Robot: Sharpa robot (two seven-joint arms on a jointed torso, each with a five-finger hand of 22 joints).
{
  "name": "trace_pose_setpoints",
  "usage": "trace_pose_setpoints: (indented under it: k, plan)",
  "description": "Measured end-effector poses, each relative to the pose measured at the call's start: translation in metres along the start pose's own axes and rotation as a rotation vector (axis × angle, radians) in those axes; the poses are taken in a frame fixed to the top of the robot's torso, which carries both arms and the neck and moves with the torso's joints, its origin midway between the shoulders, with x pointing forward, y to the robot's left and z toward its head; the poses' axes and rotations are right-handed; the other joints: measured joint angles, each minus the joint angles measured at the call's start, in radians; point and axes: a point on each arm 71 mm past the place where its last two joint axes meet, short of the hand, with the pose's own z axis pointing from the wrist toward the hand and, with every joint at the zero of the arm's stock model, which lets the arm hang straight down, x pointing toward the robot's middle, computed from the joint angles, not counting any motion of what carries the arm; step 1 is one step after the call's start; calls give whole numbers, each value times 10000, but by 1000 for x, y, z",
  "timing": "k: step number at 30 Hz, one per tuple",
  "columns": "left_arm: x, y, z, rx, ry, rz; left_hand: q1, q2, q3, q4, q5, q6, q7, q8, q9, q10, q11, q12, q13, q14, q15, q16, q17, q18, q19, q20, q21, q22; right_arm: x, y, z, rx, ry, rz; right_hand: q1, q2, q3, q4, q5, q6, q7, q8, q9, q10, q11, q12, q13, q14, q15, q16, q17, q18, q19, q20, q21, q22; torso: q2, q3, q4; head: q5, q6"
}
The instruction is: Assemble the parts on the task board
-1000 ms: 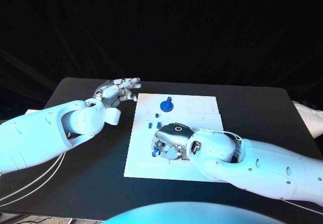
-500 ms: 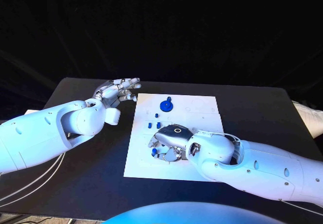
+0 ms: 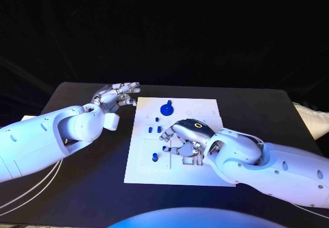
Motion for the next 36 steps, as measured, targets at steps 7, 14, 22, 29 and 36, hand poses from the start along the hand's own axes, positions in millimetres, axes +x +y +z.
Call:
trace_pose_setpoints:
  k: [7,14,22,29,36]
  plan:
    - [-2,0,-2,-36,-11,11,0,0,0,0,0,0,0,0,0,0,0,0,0,0,0,0,0,0,0,0,0,1,-29,-41,-44,1751,-289,664,-673,-173,-500,623,580,602,-431,252,68,2582,-616,1591,1012,15,-522,1125,1595,-13,802,-446,1151,1775,-59,-41,-109,-249,114]
    - [1,2,-4,-92,59,4,0,0,-28,-28,0,-37,36,0,0,0,0,41,-2,0,0,0,-10,0,0,0,0,-9,-31,-65,-76,3520,-18,892,-1193,-179,-1774,1475,1533,701,-621,561,221,2882,-936,7245,7162,-2,-681,1748,2457,-165,1098,-742,1846,2886,-98,-55,-275,-365,168]
    - [1,3,-4,-121,83,5,0,0,-28,-28,0,-37,35,0,0,0,0,41,-2,-1,0,0,-10,0,0,0,0,-9,-23,-76,-91,4948,568,771,-1317,134,-3049,2278,1915,551,-669,901,429,2457,-828,9452,9907,-3,-681,1982,2882,-314,1116,-724,1971,3099,-151,-74,-368,-421,169]
    - [1,3,-4,-135,82,9,0,0,-28,-28,0,-36,35,0,0,1,-1,41,-3,-1,1,0,-9,0,0,0,0,-8,-12,-77,-92,5502,1062,575,-1508,325,-3417,2318,1953,481,-671,1023,516,2457,-828,9638,10258,-3,-681,2020,2918,-313,1116,-724,1971,3128,-166,-89,-367,-424,154]
    - [1,3,-4,-148,81,12,0,0,-27,-28,0,-37,35,0,0,1,-1,41,-4,-1,1,0,-9,-1,0,0,0,-8,-3,-77,-89,5648,1380,369,-1572,389,-3567,2306,1953,481,-671,1099,574,2457,-828,9675,10369,-3,-680,2020,2929,-313,1115,-724,1970,3140,-162,-99,-367,-392,151]
